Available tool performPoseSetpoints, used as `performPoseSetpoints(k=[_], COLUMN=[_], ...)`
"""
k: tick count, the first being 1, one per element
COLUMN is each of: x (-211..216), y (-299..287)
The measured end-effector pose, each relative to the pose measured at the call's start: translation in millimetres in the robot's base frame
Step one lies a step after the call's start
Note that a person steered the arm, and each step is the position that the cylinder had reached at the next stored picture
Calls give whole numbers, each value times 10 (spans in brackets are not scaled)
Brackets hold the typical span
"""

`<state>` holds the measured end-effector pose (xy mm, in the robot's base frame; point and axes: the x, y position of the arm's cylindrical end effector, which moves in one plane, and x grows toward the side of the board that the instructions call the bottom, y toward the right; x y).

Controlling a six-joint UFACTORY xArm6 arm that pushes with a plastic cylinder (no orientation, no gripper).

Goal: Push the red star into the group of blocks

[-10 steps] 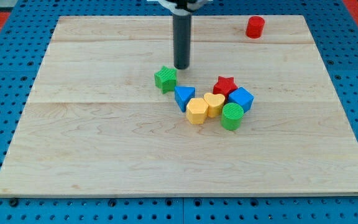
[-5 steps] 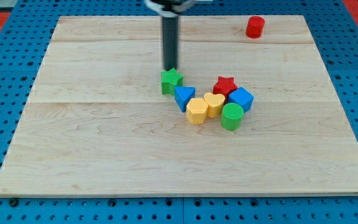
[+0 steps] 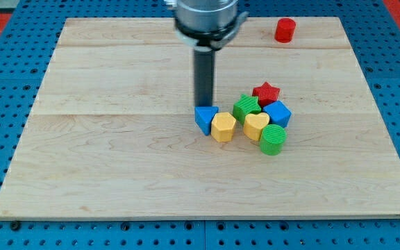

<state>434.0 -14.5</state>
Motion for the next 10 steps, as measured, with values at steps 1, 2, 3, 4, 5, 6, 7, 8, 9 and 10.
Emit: performPoseSetpoints(k=[1, 2, 3, 4, 5, 6, 7, 8, 9, 10], x=[243, 382, 407, 543, 946, 1210, 1210, 1181, 1037, 876], y=[-75, 171, 330, 348, -193, 35, 392, 490, 531, 608])
